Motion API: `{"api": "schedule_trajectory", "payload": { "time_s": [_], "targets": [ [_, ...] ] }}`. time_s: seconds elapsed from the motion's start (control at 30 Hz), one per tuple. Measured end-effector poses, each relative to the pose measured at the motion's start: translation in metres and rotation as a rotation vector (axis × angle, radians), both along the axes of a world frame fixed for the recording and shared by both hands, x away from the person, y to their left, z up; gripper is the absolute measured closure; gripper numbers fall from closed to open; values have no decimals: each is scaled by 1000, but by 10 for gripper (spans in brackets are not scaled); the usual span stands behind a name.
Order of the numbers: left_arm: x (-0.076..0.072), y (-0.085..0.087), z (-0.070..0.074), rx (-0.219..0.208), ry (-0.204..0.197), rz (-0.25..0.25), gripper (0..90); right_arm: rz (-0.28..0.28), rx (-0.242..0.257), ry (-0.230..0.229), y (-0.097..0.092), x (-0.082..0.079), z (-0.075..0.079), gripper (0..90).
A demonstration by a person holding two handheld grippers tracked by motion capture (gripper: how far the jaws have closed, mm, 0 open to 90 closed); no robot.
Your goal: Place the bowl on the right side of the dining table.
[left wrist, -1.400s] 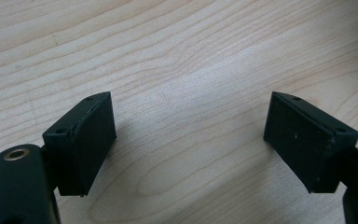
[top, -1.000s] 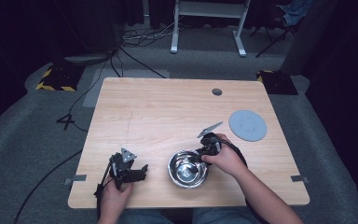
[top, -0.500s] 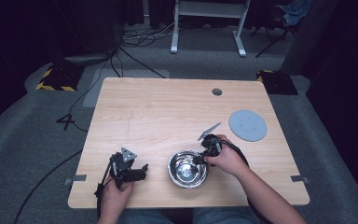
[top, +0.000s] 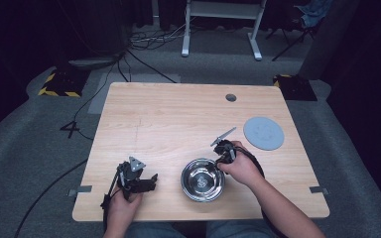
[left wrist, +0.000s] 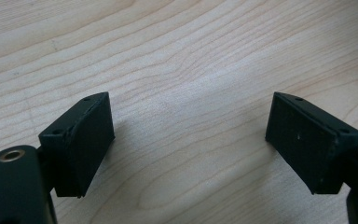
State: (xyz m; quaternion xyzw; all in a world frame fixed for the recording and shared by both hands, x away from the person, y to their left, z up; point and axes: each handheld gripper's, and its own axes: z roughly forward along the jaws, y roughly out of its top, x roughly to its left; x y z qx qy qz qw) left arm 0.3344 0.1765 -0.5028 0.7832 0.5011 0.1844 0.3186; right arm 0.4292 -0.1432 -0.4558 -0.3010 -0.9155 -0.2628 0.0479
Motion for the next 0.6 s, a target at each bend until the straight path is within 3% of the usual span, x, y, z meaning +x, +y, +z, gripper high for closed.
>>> {"api": "schedule_trajectory", "payload": {
  "time_s": [0.1,0.37,0.6],
  "targets": [
    [3,-2,0,-5,2,12,154,-12,-16,-30,-3,0,8,878],
    [11,-5,0,-7,0,32,157,-63,2,-71,-19,2,28,879],
    [12,-6,0,3,-1,37,158,-142,15,-133,-39,10,53,878]
  ]
}}
